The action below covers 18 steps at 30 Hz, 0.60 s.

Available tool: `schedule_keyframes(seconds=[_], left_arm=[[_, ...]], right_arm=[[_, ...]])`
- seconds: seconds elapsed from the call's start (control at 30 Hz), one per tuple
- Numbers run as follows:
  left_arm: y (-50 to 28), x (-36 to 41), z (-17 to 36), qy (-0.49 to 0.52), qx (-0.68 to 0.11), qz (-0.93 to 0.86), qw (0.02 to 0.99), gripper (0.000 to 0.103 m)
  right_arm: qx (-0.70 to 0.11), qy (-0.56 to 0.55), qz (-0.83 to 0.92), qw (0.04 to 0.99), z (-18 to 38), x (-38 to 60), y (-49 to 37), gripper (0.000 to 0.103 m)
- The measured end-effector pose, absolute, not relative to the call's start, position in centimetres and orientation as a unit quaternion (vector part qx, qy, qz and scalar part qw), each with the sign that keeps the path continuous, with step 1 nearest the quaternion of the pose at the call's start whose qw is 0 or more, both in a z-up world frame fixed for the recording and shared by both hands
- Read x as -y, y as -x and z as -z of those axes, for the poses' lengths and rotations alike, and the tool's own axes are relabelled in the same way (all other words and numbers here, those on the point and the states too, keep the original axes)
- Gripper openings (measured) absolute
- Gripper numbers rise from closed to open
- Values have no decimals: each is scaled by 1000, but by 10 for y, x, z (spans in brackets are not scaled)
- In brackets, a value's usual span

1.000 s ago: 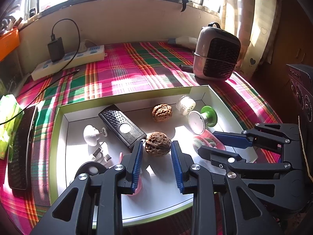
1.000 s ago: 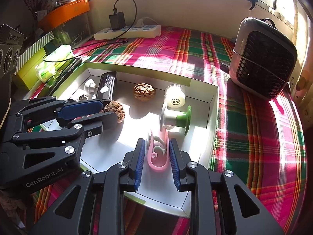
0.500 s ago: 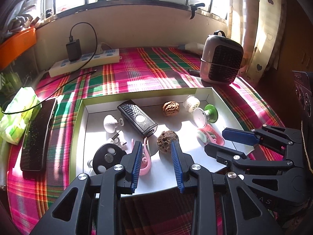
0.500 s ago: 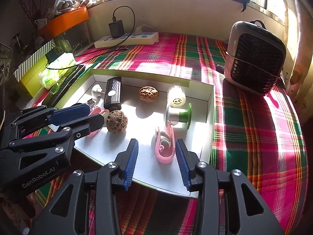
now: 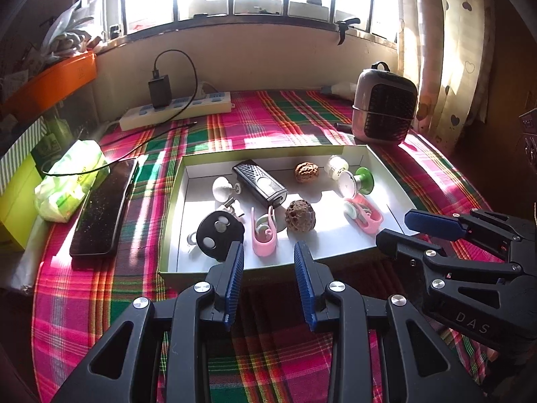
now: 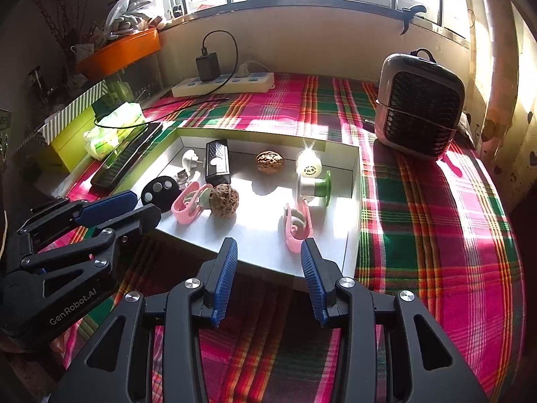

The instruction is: Organize objects

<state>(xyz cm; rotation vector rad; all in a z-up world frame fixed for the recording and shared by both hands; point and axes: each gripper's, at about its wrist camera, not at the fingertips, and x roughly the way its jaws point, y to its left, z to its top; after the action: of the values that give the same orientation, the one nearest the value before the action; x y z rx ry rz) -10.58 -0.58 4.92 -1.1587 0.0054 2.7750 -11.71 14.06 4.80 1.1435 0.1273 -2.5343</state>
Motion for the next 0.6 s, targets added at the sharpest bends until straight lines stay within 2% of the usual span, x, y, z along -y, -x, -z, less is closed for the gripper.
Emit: schedule_keyframes(seconds=[0.6], left_arm=[[55,5,-10,425,1,-905,24,30]], right_arm=[[-45,-441,883,152,-15,-146,76,41]])
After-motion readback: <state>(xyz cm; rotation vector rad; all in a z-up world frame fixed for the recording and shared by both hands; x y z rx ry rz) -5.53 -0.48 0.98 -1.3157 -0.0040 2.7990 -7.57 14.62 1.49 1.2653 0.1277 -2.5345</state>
